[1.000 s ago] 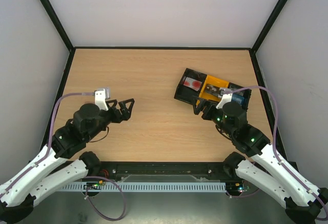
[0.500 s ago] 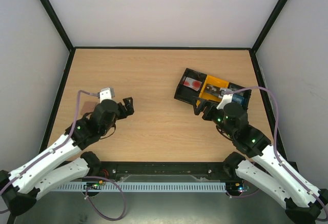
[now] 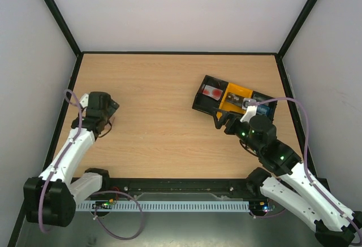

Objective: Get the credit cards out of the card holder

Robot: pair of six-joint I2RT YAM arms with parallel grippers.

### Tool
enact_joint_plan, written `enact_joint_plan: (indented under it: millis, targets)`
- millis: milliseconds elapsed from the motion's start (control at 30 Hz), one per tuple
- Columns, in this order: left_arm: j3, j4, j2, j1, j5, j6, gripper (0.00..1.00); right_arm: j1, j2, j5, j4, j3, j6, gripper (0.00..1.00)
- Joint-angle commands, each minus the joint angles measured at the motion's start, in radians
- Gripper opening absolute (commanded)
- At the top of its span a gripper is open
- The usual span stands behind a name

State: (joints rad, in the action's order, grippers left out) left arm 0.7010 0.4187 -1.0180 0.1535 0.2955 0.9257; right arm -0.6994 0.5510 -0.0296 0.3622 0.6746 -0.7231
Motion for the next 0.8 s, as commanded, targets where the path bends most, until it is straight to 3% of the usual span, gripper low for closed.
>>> enact_joint_plan:
  millis: [0,167,567,767]
  targets:
    - [-0.044,-0.063,-0.024,-0.129,-0.039,0.102,0.95,0.005,-0.022,-0.022,0.012,-0.001,-0.004,0.98]
    - [-0.052,-0.141,-0.110,-0.203,0.005,0.131,0.91,0.005,-0.028,-0.027,0.012,-0.004,-0.010,0.98]
    - [-0.014,-0.343,-0.432,-0.299,-0.215,0.066,0.92,0.005,-0.041,-0.013,0.038,0.001,-0.010,0.98]
    - [0.027,-0.334,-0.578,-0.299,-0.256,0.020,0.93,0.005,-0.050,-0.001,0.037,-0.006,-0.010,0.98]
